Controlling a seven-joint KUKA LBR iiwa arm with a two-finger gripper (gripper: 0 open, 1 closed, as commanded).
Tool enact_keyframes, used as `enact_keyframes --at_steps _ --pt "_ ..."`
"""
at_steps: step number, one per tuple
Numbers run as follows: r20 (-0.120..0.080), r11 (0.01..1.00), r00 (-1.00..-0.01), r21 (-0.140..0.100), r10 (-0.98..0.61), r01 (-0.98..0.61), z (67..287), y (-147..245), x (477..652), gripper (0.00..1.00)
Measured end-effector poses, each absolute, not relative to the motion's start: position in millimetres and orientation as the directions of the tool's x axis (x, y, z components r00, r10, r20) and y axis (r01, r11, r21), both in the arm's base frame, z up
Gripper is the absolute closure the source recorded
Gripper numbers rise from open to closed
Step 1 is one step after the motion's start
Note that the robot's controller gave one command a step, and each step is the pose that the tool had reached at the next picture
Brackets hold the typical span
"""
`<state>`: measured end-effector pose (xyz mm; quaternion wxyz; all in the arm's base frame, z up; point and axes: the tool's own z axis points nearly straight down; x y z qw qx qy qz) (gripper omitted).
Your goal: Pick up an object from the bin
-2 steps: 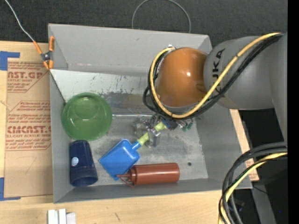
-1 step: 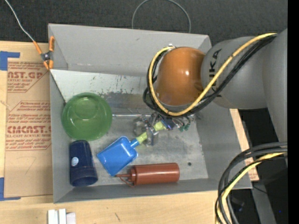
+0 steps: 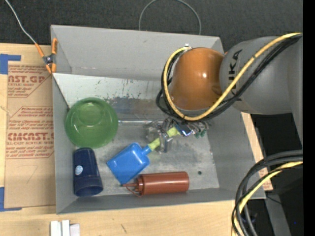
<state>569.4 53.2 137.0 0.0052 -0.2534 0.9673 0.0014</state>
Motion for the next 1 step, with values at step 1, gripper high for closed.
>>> enact_keyframes --at_steps 1 --pt "-0.016 0.867 -0.867 -0.001 -0.498 -0.498 227.6 40.5 576.3 1.00"
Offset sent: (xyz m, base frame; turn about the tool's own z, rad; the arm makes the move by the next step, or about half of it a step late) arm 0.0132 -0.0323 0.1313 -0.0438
